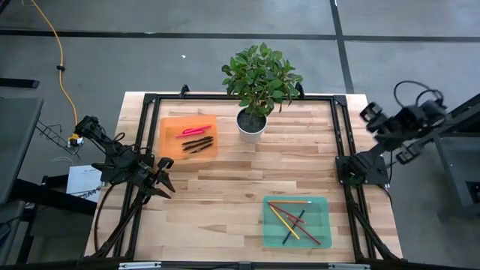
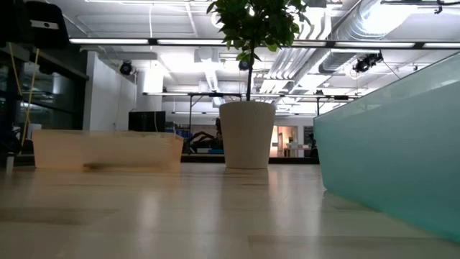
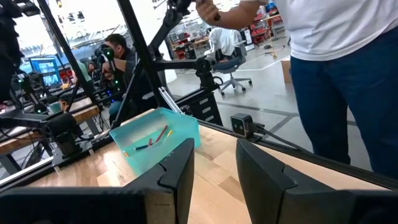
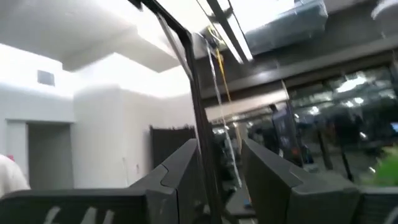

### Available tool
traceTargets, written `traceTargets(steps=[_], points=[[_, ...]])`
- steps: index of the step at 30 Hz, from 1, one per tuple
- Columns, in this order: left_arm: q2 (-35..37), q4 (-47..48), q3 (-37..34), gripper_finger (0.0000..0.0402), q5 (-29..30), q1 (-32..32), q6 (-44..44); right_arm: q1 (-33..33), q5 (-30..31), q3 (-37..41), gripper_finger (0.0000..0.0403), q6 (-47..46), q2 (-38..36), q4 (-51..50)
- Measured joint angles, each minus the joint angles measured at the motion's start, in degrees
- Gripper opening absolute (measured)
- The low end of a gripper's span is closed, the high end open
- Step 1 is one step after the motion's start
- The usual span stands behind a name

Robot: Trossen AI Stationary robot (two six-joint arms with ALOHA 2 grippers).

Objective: Sort pens & pencils
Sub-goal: Return to Home Position

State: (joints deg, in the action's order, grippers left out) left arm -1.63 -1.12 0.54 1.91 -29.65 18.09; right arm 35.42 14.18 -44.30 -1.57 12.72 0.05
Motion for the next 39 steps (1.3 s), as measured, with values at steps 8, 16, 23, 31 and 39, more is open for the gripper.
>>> traceTargets(steps=[8,16,23,31,39], points=[[0.0,0.0,0.0,0.0108,0.0,0.01,0.0,-1.05,7.97,9.55,0.0117,-0.33,-2.05,-0.3],[0.0,0.02,0.0,0.0108,0.0,0.01,0.0,-4.38,6.35,12.69,0.0117,-1.19,-6.5,-1.34],[0.0,0.0,0.0,0.0108,0.0,0.0,0.0,-5.06,7.76,16.82,0.0117,-2.49,-12.49,-1.16],[0.0,0.02,0.0,0.0108,0.0,0.02,0.0,-5.7,6.13,24.75,0.0117,-8.58,-12.44,0.84],[0.0,0.0,0.0,0.0108,0.0,0.02,0.0,-8.36,-10.21,35.43,0.0117,-14.16,-12.44,17.51]])
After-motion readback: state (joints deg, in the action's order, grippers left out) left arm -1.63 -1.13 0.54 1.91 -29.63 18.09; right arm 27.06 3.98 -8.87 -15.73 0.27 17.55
